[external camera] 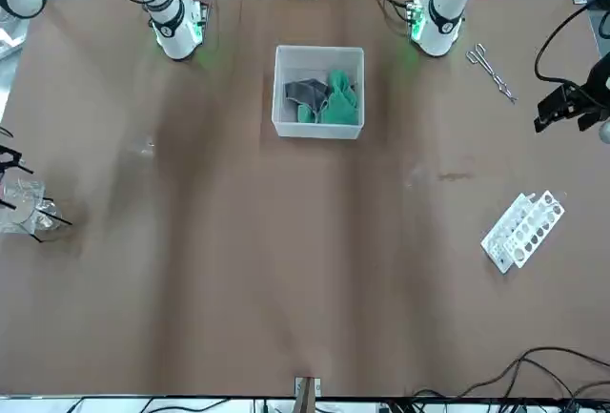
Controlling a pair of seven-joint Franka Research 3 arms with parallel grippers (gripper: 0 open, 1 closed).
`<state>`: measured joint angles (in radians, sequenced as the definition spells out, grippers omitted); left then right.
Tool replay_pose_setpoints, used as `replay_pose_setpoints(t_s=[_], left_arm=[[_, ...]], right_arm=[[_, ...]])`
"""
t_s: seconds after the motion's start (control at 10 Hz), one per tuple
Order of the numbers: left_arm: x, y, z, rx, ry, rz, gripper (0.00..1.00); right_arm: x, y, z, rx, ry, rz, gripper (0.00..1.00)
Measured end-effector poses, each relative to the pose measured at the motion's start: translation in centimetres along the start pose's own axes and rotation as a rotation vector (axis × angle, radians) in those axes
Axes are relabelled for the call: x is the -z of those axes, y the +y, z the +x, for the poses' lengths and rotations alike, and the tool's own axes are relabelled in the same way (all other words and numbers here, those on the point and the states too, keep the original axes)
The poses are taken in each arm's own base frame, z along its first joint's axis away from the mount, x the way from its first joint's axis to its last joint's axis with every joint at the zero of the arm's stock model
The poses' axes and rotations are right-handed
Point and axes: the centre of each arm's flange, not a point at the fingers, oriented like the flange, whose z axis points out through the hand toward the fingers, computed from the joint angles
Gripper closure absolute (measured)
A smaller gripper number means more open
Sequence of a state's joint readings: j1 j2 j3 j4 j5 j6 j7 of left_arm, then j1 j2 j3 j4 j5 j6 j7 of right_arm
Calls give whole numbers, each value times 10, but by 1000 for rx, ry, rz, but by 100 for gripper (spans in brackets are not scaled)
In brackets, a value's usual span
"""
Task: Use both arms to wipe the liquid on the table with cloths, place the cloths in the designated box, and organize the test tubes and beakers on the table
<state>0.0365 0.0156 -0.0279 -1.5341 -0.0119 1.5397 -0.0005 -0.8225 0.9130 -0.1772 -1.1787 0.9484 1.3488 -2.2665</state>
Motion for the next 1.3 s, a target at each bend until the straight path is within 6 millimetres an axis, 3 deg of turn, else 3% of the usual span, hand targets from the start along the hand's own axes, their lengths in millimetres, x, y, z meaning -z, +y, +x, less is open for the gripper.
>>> replay_pose_setpoints(t_s=[0.3, 0.6, 0.8, 1.0, 1.3], left_arm=[[0, -1, 0, 2, 0, 0, 0], [0, -1, 0, 2, 0, 0, 0], [0, -1, 0, 3, 0, 0, 0], [0, -2, 0, 3, 0, 0, 0], [0, -2, 0, 4, 1, 0, 0]], right_arm=[[22, -10, -8, 13, -5, -15, 1], [54, -14, 13, 53, -3, -10, 1], [57, -12, 35, 12, 7, 18, 1], [26, 12, 94, -31, -31, 81, 1], [-58, 42, 213, -98, -140, 198, 1]])
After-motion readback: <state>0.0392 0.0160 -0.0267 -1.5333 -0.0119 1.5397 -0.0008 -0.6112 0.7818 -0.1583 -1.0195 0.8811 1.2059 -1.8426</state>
